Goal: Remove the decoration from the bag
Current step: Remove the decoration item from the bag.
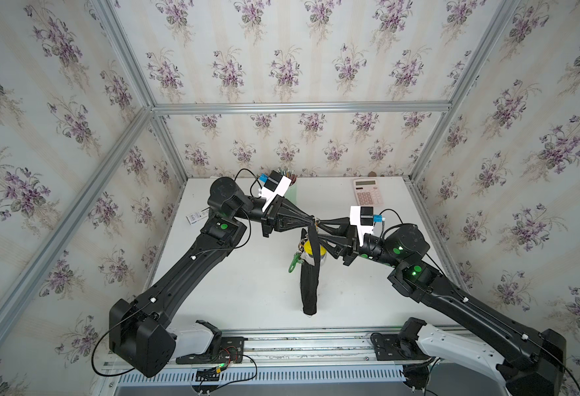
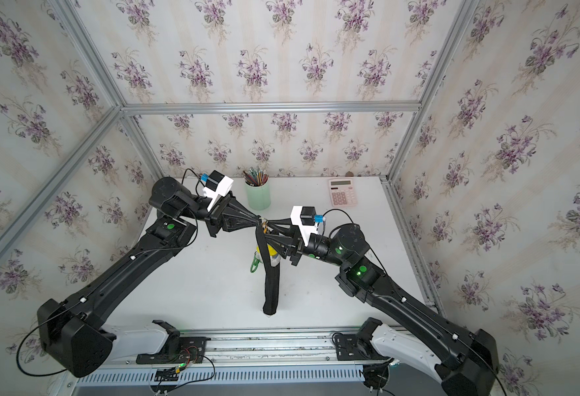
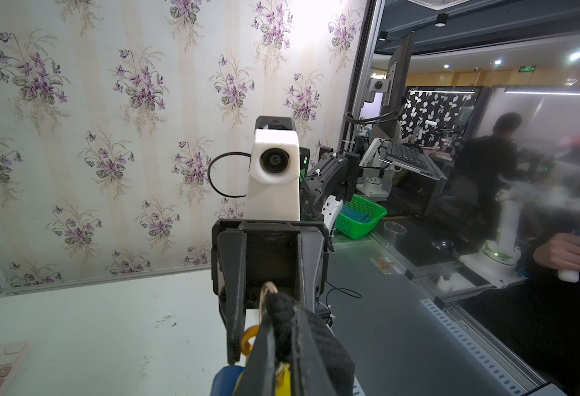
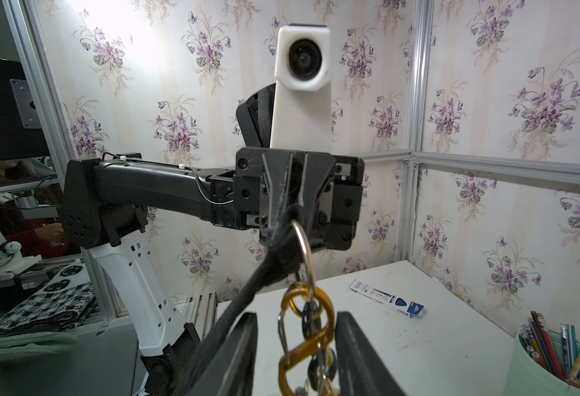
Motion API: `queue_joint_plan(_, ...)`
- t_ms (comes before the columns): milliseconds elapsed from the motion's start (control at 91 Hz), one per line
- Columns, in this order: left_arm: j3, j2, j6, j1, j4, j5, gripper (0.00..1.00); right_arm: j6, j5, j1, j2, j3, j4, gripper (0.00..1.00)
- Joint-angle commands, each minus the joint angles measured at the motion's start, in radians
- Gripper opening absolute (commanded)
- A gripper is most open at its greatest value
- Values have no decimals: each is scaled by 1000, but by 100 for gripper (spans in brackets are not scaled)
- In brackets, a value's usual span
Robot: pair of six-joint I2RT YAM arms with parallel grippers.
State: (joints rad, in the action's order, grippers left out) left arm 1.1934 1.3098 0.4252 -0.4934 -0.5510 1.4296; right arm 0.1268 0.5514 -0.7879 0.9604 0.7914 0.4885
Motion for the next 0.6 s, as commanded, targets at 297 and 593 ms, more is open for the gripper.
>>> queue_joint_plan(297, -3, 3, 50, -2, -104, 0, 0, 10, 10, 0, 10, -2, 32, 42)
queue_joint_plan(593, 0, 6, 52, -2, -104, 4, 0, 17, -11, 0, -5, 2, 32, 37)
